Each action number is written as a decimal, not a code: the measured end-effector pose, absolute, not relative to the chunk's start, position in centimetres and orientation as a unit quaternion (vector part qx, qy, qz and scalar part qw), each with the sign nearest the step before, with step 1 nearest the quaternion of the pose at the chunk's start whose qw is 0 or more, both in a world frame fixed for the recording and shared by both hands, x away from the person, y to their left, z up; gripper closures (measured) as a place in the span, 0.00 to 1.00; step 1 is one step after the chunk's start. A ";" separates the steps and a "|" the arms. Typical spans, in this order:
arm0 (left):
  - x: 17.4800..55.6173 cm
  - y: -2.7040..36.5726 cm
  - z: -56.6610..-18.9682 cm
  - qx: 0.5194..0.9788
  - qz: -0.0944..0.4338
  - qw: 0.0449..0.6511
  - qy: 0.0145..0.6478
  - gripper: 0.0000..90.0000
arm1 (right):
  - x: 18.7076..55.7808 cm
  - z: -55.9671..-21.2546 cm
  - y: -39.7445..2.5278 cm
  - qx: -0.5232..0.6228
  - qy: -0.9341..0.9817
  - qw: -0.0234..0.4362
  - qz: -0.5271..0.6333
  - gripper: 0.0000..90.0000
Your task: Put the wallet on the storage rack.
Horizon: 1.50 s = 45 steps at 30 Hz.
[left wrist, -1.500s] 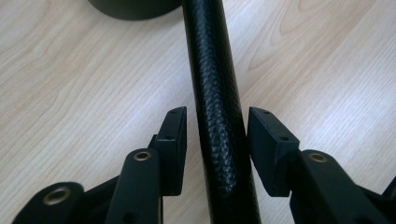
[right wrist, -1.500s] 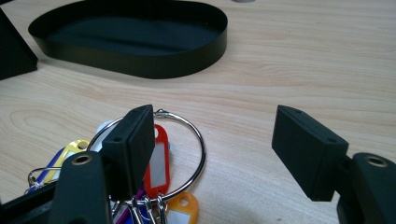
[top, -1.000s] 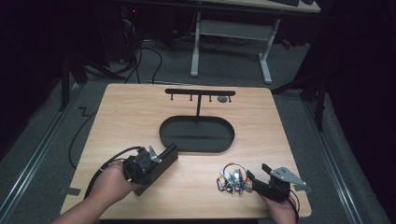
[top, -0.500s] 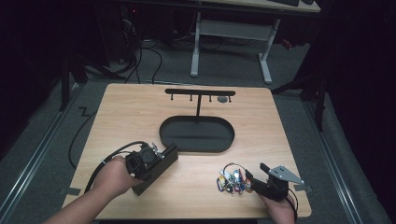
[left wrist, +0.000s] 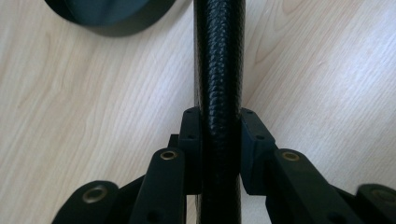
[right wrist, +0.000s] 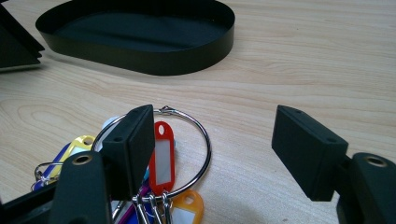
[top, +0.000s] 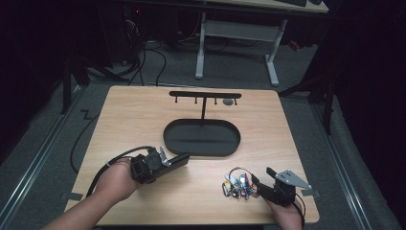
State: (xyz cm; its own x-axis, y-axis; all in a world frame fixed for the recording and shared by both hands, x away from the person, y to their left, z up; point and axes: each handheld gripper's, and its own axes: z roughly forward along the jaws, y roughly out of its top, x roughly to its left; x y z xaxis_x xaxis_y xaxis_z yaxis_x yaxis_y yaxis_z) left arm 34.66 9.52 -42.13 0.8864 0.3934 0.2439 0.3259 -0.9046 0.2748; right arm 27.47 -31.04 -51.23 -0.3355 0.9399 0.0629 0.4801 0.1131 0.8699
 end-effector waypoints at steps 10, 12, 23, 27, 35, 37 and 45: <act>34.8 8.6 -40.9 0.962 0.183 0.134 0.150 0.82 | 27.2 -51.3 -31.3 0.513 0.694 0.270 0.427 0.34; 35.1 8.3 -40.7 0.960 0.196 0.136 0.143 0.82 | 27.1 -51.2 -31.5 0.516 0.691 0.271 0.428 0.34; 36.1 7.2 -40.1 0.956 0.239 0.140 0.093 0.82 | 26.2 -51.3 -32.3 0.524 0.686 0.275 0.424 0.34; 36.4 6.6 -40.3 0.954 0.258 0.135 0.078 0.82 | 25.9 -51.3 -32.5 0.527 0.683 0.277 0.422 0.34; 37.1 5.2 -40.8 0.948 0.284 0.132 0.048 0.82 | 25.2 -51.4 -33.1 0.534 0.679 0.281 0.418 0.34; 37.5 4.7 -41.0 0.948 0.286 0.133 0.041 0.82 | 25.1 -51.4 -33.2 0.536 0.678 0.280 0.417 0.34; 38.8 3.2 -41.1 0.944 0.299 0.135 0.023 0.82 | 25.0 -51.7 -33.9 0.544 0.673 0.272 0.422 0.34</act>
State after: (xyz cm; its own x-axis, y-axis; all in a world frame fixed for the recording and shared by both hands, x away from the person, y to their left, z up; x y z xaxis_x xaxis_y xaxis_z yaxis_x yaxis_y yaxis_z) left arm 38.80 3.24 -41.11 0.8202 0.1232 0.5587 -0.0378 -0.9628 0.2677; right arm 25.05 -33.94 -51.66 -0.2607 0.9610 0.0926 0.5022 0.0530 0.8631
